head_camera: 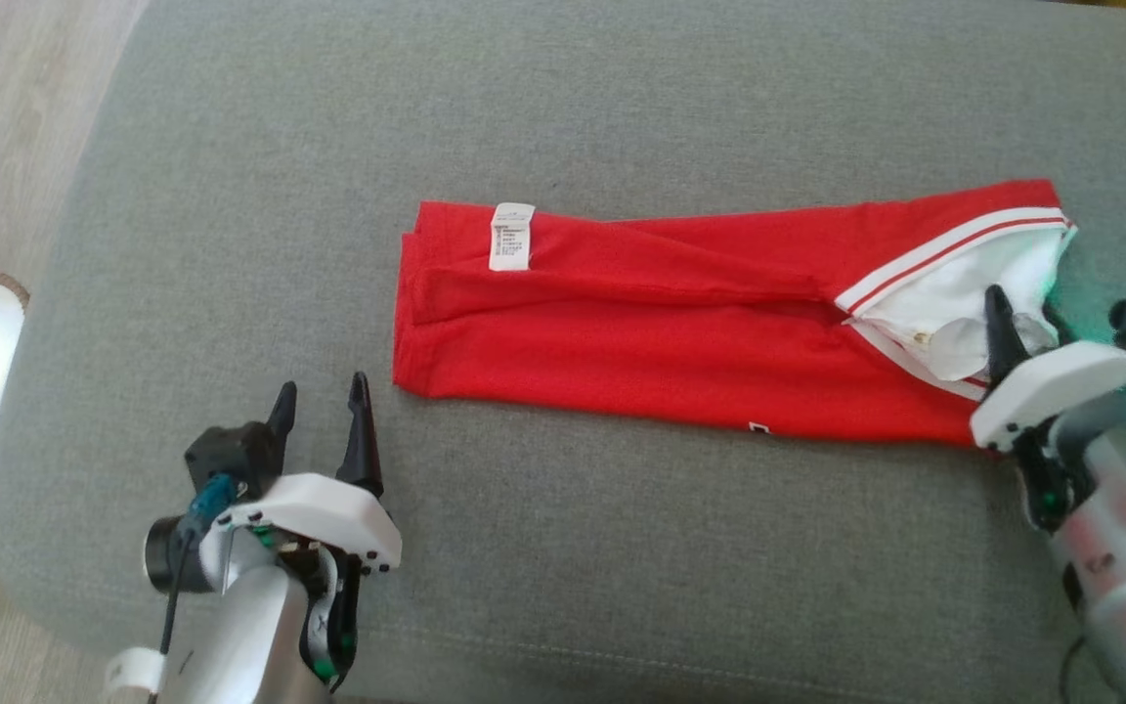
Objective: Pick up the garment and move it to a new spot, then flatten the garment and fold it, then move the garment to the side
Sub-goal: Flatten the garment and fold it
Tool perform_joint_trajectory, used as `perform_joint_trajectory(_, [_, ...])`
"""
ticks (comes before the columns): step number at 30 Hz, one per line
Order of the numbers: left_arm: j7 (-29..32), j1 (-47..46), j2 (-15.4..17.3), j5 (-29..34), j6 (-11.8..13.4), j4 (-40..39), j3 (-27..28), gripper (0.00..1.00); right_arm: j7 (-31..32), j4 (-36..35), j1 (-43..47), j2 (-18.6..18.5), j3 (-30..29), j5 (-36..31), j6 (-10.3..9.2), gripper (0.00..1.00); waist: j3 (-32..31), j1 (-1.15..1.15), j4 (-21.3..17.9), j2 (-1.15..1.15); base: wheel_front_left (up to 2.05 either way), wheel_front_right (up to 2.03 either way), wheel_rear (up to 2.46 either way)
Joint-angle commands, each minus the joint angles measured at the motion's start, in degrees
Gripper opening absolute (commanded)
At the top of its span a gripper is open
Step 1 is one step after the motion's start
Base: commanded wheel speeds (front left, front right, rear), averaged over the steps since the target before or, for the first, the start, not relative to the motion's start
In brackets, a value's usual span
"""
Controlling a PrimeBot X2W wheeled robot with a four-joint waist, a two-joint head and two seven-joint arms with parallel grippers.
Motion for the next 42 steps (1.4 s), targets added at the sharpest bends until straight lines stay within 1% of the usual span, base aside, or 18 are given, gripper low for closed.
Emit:
perform_joint_trajectory(1, [-0.7,-0.8,0.7,-0.5,0.4,-1.8,1.6,1.00,1.5,-0.3,1.4,2.1,1.9,0.9,0.37,0.00,-0.2,0.01,-0.1,0.00,0.00,0.00,0.00])
perform_joint_trajectory(4, [-0.7,-0.5,0.7,-0.8,0.6,-2.1,1.3,1.00,0.4,-1.5,1.8,2.4,2.5,2.0,0.37,0.00,-1.0,0.01,-1.2,0.00,0.00,0.00,0.00])
perform_joint_trajectory(9, [-0.7,-0.2,0.7,-0.9,0.6,-2.0,0.9,1.00,-2.7,-3.0,0.8,1.3,2.2,2.0,0.37,0.00,-2.0,0.01,-3.7,0.00,0.00,0.00,0.00])
perform_joint_trajectory(12, [-0.7,-0.4,0.7,-1.0,0.5,-1.8,0.4,1.00,-4.1,-4.3,-0.2,-0.2,0.9,2.0,0.37,0.00,-2.6,0.01,-5.5,0.00,0.00,0.00,0.00])
perform_joint_trajectory(15, [-0.7,-0.6,0.7,-1.6,0.4,-1.6,-0.3,1.00,-4.8,-6.3,-0.7,-2.1,0.3,-0.1,0.37,0.00,-3.0,0.01,-6.6,0.00,0.00,0.00,0.00])
perform_joint_trajectory(18, [-0.7,-0.6,0.7,-2.5,0.4,-1.3,-1.5,1.00,-5.0,-10.6,0.0,-1.4,1.1,-0.9,0.37,0.00,-3.5,0.01,-7.1,0.00,0.00,0.00,0.00])
perform_joint_trajectory(21, [-0.7,-0.4,0.7,-3.2,0.6,-1.0,-2.7,1.00,-5.0,-16.1,1.5,0.8,3.6,-0.1,0.37,0.00,-4.1,0.01,-6.8,0.00,0.00,0.00,0.00])
perform_joint_trajectory(24, [-0.7,-0.1,0.7,-4.0,0.4,-0.7,-4.3,1.00,-3.5,-21.4,3.1,3.2,7.5,2.2,0.37,0.00,-4.5,0.01,-5.2,0.00,0.00,0.00,0.00])
perform_joint_trajectory(25, [-0.7,0.0,0.7,-4.4,0.3,-0.5,-5.4,1.00,-1.9,-24.5,3.9,4.3,10.1,3.5,0.37,0.00,-4.7,0.01,-3.5,0.00,0.00,0.00,0.00])
perform_joint_trajectory(29, [-0.7,0.3,0.7,-4.9,0.5,-0.2,-7.3,1.00,0.8,-28.0,4.4,5.9,14.5,4.9,0.37,0.00,-5.1,0.01,0.7,0.00,0.00,0.00,0.00])
perform_joint_trajectory(32, [-0.7,0.6,0.7,-5.3,0.6,-0.2,-8.6,1.00,1.7,-28.3,3.8,7.4,16.4,4.8,0.37,0.00,-5.4,0.01,4.1,0.00,0.00,0.00,0.00])
perform_joint_trajectory(36, [-0.7,0.9,0.7,-6.0,0.8,-0.2,-10.1,1.00,2.2,-26.1,2.2,9.2,17.7,3.8,0.37,0.00,-5.1,0.01,8.4,0.00,0.00,0.00,0.00])
perform_joint_trajectory(40, [-0.7,1.1,0.7,-6.6,1.0,-0.5,-11.6,1.00,1.9,-23.2,0.5,10.8,18.5,3.4,0.37,0.00,-4.9,0.01,10.9,0.00,0.00,0.00,0.00])
perform_joint_trajectory(41, [-0.7,1.2,0.7,-6.7,1.1,-0.6,-11.8,1.00,1.2,-22.4,0.0,11.2,18.5,3.0,0.37,0.15,-4.9,0.01,11.1,0.00,0.00,0.00,0.00])
perform_joint_trajectory(42, [-0.7,1.2,0.7,-6.8,1.2,-0.7,-12.1,1.00,0.4,-21.7,-0.4,11.4,18.3,2.7,0.37,0.76,-5.0,0.01,11.2,0.00,0.00,0.00,0.00])
